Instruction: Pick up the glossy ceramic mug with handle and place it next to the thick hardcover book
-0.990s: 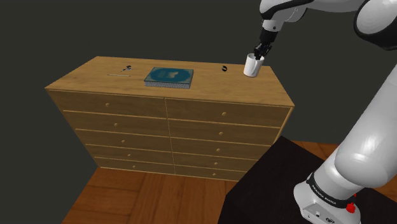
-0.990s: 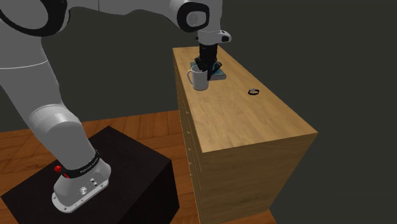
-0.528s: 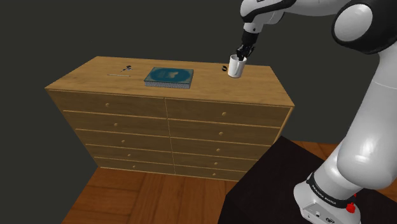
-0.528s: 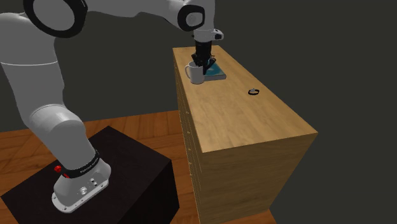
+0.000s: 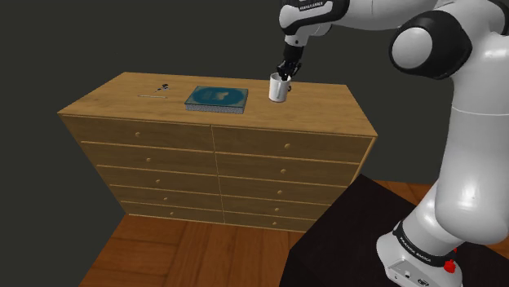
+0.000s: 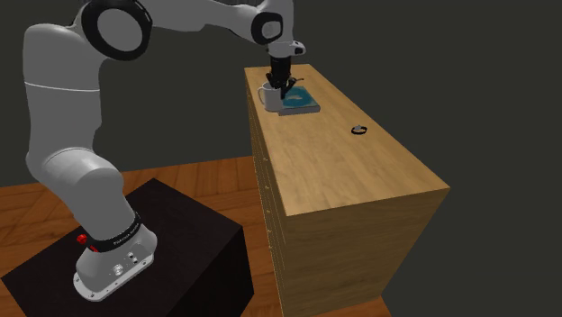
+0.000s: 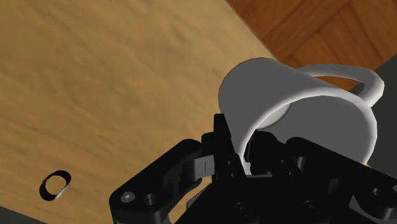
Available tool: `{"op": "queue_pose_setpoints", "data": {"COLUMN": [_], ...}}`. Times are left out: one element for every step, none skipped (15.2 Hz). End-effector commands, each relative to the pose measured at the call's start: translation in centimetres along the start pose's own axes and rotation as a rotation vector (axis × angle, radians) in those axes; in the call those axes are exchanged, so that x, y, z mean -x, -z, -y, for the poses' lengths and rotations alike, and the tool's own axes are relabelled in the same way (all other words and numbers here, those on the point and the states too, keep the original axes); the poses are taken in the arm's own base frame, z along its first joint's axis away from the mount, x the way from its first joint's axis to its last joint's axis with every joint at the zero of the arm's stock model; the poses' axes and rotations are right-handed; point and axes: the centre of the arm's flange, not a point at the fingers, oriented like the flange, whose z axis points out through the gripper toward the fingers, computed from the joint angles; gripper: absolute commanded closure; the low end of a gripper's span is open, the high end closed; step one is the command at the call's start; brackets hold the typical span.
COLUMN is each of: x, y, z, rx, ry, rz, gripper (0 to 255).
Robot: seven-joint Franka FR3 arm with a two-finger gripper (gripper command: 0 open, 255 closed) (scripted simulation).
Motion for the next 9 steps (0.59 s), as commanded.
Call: {"op": "queue_pose_setpoints", "data": {"x": [-1.9, -2.7, -3.6, -4.5, -5.3, -6.2, -7.1, -7.9, -8.9], "y": [-0.5, -0.9, -1.2, -1.6, -1.9, -2.3, -2.6, -3.0, -3.3], "z": [2.0, 3.0, 3.9, 4.8, 5.8, 6.7, 7.6, 8.6, 9.6], "rx": [0.0, 0.0, 0.0, 0.0, 0.0, 0.0, 0.0, 0.0, 0.0], "ry": [-0.001, -0.001, -0.001, -0.001, -0.001, -0.001, -0.001, -0.001, -0.001], "rz": [-0.001, -0.001, -0.001, -0.001, -0.001, -0.001, -0.001, -0.001, -0.001], "gripper": [255, 255, 255, 255, 255, 255, 255, 255, 255]}}
